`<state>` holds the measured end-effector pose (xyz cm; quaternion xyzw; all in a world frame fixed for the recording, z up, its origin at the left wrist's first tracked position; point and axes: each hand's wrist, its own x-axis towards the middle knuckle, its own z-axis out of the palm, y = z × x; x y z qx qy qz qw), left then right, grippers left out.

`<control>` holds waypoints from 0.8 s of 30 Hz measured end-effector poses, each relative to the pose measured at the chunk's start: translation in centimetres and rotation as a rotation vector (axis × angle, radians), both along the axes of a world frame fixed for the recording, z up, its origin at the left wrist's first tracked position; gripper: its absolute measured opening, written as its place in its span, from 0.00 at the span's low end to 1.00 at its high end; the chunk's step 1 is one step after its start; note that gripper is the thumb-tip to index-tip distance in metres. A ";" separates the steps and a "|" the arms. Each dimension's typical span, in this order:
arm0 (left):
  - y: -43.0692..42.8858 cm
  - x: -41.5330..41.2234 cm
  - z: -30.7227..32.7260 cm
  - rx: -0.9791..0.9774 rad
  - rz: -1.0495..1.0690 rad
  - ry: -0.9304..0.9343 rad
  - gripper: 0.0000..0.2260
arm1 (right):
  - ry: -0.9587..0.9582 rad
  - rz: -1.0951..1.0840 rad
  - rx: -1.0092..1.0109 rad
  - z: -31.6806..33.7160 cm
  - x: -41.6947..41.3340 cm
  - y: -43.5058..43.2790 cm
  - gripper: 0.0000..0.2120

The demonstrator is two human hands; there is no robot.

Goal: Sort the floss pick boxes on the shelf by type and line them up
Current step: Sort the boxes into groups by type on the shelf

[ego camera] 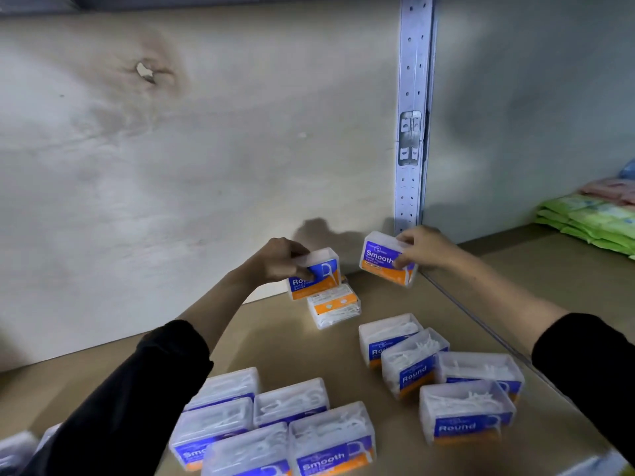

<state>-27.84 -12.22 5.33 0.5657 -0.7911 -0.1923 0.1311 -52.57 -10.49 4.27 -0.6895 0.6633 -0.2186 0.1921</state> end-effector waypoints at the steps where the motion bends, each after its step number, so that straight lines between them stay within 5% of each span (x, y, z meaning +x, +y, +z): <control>1: 0.9 0.4 0.7 0.002 -0.005 0.010 0.18 | 0.009 0.043 0.004 0.8 0.0 0.7 0.18; 8: 7.4 2.8 3.8 0.015 -0.077 0.048 0.07 | 0.019 0.301 0.125 3.9 0.7 6.8 0.15; 24: 17.9 5.1 4.0 -0.013 -0.178 0.051 0.14 | -0.037 0.374 0.205 4.9 1.4 16.8 0.13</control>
